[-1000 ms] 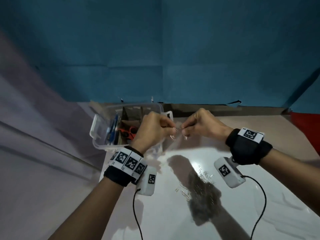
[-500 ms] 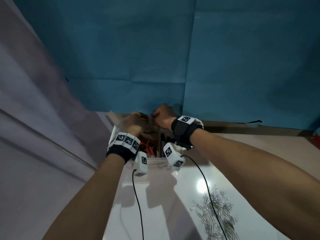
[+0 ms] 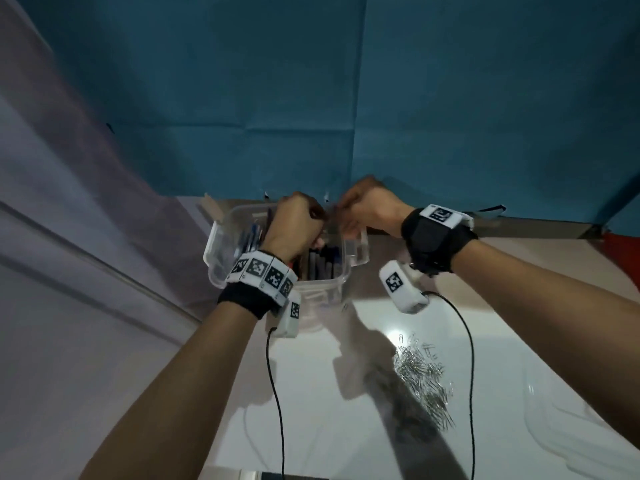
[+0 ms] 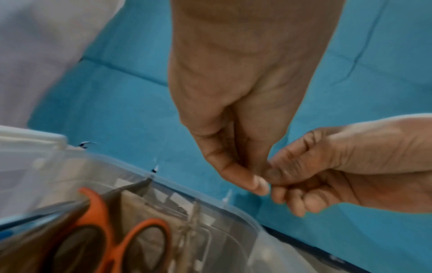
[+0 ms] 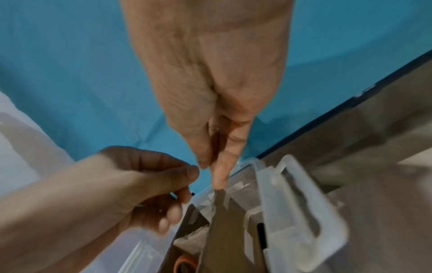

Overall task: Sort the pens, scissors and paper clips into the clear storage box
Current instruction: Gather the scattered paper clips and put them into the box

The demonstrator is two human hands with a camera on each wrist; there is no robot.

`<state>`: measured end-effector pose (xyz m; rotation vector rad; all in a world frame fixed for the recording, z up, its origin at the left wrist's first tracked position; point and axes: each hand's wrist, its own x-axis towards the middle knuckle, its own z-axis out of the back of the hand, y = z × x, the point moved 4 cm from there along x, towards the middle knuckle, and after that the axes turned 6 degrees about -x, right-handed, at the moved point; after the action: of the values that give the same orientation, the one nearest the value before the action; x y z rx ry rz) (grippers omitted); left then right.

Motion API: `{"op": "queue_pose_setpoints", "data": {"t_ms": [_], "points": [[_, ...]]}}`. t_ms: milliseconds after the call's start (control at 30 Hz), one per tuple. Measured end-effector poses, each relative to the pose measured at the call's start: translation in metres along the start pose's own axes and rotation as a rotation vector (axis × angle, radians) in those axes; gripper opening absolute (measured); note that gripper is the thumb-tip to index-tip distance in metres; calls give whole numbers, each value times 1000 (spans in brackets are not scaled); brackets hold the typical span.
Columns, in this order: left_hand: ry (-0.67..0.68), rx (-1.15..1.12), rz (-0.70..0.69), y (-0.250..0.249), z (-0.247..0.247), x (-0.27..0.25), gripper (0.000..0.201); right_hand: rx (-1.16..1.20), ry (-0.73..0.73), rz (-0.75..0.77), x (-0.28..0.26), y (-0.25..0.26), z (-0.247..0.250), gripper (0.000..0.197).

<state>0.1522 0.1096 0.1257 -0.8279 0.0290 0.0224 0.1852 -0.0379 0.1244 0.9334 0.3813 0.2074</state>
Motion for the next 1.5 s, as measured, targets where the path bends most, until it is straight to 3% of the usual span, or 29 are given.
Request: {"op": "queue_pose_setpoints", "data": {"t_ms": [233,333,433,500,533,633,833,967,1067,1200,1400,1500], "points": [[323,6,-58,-3,-73,-73,13,-84,476,-103,-73,-73,5,26],[381,90,15,34,-113,-87,21,-311,525,-146,-79,-125,-17,18],[366,254,127,70,-143,-92,21,-599,456,-116,-78,-171,-36,20],[364,333,143,85,-158,-97,35,-677,390,-107,-84,-188,-41,16],[374,368,134,90,-165,-98,46,-712,363,-82,-89,-193,-43,12],[354,466,105,97,-183,-102,65,-820,347,-15,-107,-203,-53,29],[332,564,29,90,-196,-111,63,-827,296,99,-142,-217,-65,40],[424,514,-148,78,-215,-146,71,-838,358,198,-160,-225,-69,44],[465,442,-201,77,-223,-162,54,-738,298,202,-160,-228,-63,38],[380,372,-143,77,-222,-154,42,-722,148,161,-150,-222,-65,28],[492,299,-251,70,-234,-162,32,-739,244,224,-162,-224,-80,35],[440,257,-241,81,-217,-160,22,-678,193,158,-165,-236,-57,31]]}}
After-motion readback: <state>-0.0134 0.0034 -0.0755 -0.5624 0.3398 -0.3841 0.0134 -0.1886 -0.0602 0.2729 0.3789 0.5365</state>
